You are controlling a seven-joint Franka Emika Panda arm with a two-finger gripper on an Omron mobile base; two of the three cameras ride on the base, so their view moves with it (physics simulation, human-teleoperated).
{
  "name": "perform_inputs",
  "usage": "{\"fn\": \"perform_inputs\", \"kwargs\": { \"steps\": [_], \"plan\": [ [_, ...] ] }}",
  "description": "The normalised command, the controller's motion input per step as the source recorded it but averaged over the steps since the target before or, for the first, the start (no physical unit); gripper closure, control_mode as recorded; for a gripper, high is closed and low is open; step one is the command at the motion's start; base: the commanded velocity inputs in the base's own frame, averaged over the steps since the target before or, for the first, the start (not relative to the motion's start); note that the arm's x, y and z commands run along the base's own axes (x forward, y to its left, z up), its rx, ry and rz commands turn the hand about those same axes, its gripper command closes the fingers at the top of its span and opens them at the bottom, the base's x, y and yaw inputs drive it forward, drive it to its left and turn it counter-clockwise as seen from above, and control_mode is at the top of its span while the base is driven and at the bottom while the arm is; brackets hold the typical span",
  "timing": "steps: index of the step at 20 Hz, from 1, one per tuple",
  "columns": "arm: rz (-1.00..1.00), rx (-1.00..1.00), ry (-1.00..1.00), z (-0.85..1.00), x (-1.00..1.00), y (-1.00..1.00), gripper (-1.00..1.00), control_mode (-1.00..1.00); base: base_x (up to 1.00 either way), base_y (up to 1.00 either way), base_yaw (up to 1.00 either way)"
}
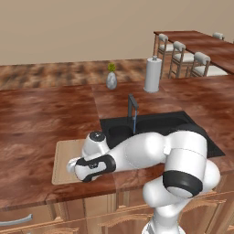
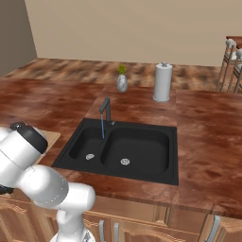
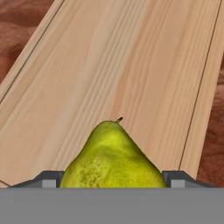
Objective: Pick the pear from the sink and place it on the cutting board to airdry. Then turn off the sink faucet.
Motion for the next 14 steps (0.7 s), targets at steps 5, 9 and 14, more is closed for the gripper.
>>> {"fn": "perform_inputs", "kwargs": {
  "steps": [5, 9, 14],
  "plan": [
    [0.0, 0.0, 0.0, -0.13, 0.06, 0.04, 1.0, -1.0, 0.0, 0.0, 0.0],
    [0.0, 0.0, 0.0, -0.13, 0.05, 0.02, 1.0, -1.0, 0.0, 0.0, 0.0],
    [0.0, 0.0, 0.0, -0.08, 0.01, 0.02, -1.0, -1.0, 0.0, 0.0, 0.0]
  ]
}}
